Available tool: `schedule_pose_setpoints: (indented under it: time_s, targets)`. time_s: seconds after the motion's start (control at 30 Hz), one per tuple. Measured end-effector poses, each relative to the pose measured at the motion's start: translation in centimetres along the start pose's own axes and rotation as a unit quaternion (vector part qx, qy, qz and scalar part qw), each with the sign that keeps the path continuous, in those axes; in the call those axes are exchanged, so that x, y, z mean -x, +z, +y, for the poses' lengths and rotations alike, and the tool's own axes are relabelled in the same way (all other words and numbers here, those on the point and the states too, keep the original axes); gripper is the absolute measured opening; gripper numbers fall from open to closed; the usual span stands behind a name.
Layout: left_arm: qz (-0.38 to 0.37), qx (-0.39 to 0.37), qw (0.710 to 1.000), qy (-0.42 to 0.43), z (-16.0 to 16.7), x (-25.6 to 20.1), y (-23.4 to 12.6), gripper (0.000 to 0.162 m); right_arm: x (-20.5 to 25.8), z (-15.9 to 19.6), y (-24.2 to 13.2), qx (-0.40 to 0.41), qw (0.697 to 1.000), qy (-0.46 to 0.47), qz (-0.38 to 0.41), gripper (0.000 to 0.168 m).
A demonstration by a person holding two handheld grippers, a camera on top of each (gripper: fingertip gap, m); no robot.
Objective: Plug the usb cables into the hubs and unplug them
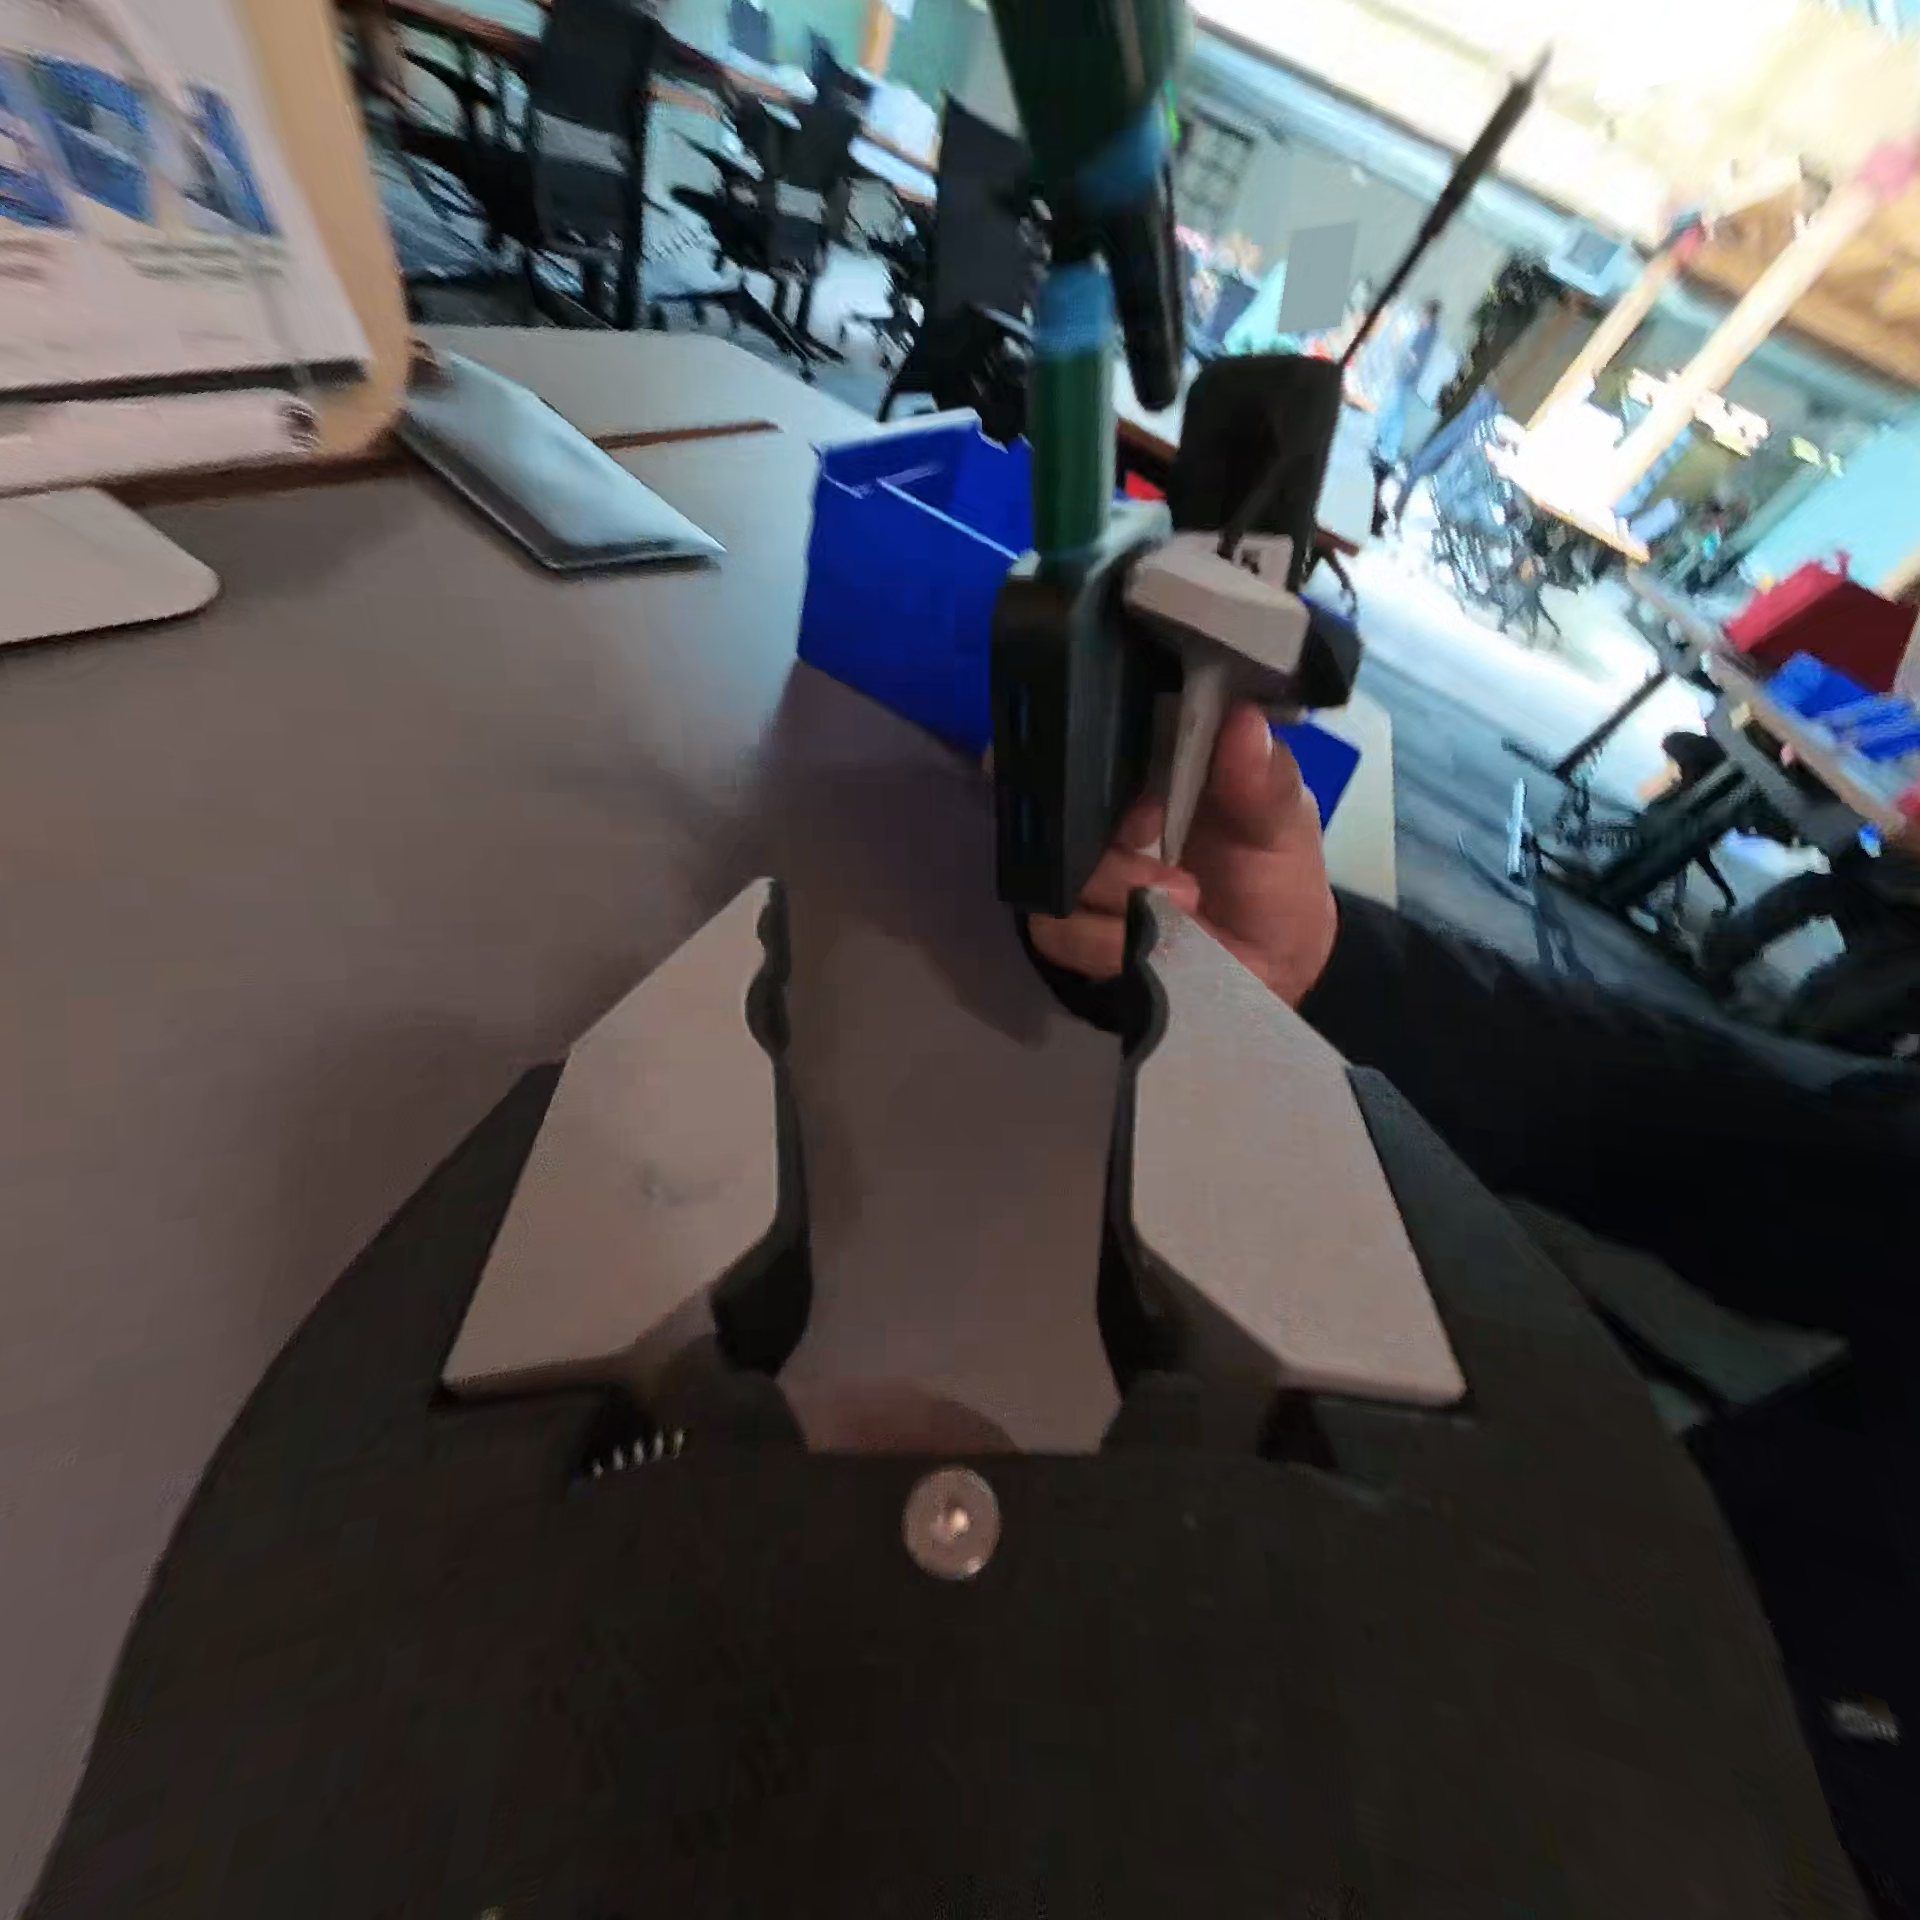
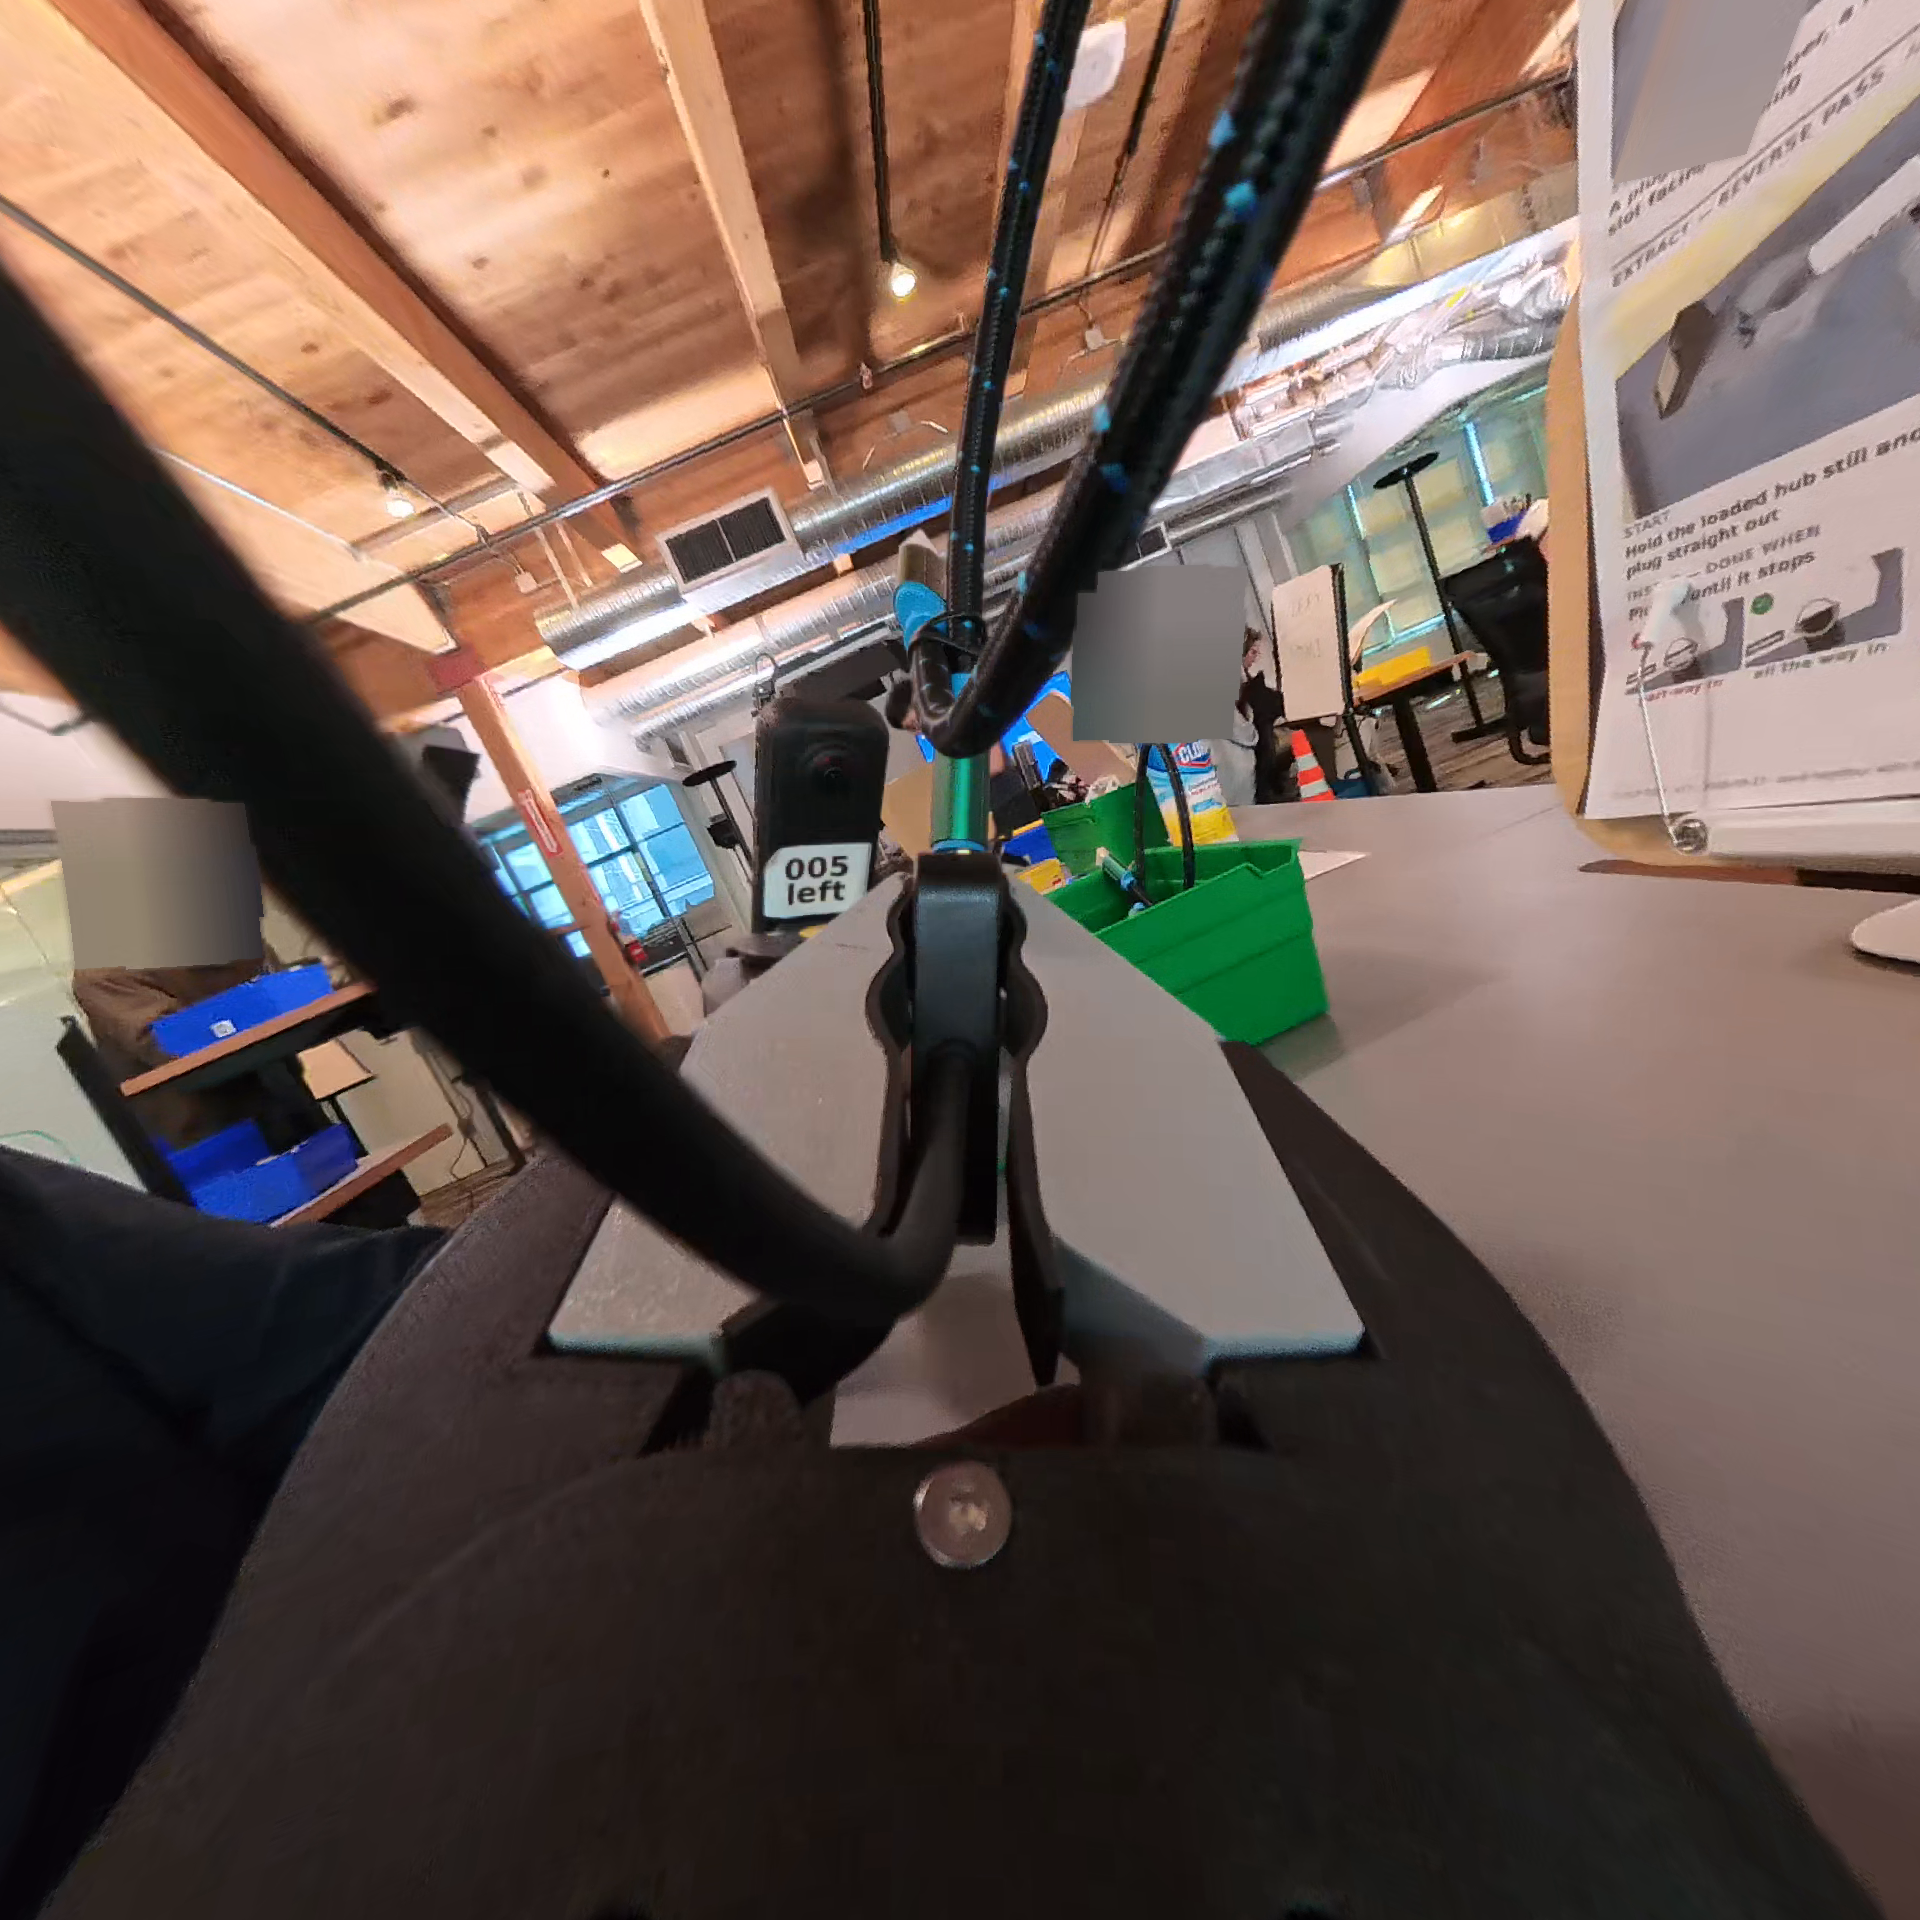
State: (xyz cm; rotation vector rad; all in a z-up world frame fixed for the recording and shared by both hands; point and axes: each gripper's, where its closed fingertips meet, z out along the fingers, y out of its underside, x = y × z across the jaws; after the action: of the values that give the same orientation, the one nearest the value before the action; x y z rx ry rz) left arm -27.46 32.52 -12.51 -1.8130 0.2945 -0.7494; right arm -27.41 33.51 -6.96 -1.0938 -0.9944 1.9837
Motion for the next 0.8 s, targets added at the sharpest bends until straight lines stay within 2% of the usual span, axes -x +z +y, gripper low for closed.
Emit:
schedule_pose_setpoints:
  time_s: [0.07,0.13,0.17,0.23,0.33,0.4,0.53,0.57,0.67,0.73,0.8]
  targets:
    - [0.012,0.009,0.999,0.038,0.3,-0.3,1.5,0.06,-0.2,0.7,0.1,0.017,1.0,0.008,0.001,0.009]
    - [0.023,-0.021,0.997,0.069,-0.6,-0.7,2.2,0.038,-0.6,1.9,0.3,0.044,0.999,0.008,0.012,0.01]
    - [0.028,-0.037,0.996,0.08,-1.0,-0.9,2.3,0.033,-0.8,2.4,0.3,0.054,0.998,0.009,0.016,0.01]
    - [0.04,-0.054,0.993,0.098,-1.0,-0.8,2.4,0.03,-0.9,2.6,0.3,0.055,0.998,0.032,0.009,0.011]
    - [0.042,-0.025,0.996,0.076,0.0,-0.1,2.1,0.011,-2.1,3.1,0.3,0.068,0.994,0.087,0.015,0.039]
    - [-0.012,-0.022,0.993,0.117,0.1,1.4,1.6,0.011,-3.3,2.6,0.0,0.054,0.993,0.097,0.04,0.051]
    - [-0.154,-0.033,0.969,0.19,-1.0,4.8,0.0,0.011,-6.2,1.4,-2.0,0.044,0.985,0.017,0.164,0.058]
    - [-0.191,-0.034,0.96,0.201,-1.4,5.7,-0.5,0.011,-6.6,1.3,-2.4,0.05,0.98,-0.016,0.193,0.052]
    - [-0.302,-0.011,0.913,0.275,-1.7,7.9,-1.7,0.01,-6.5,1.4,-2.7,0.075,0.957,-0.125,0.251,0.055]
    - [-0.325,0.018,0.89,0.319,-1.1,8.2,-1.5,0.01,-5.5,2.1,-1.9,0.092,0.947,-0.178,0.25,0.055]
    - [-0.312,0.042,0.888,0.335,0.0,7.8,-0.4,0.01,-4.6,2.6,-1.1,0.095,0.944,-0.203,0.242,0.057]
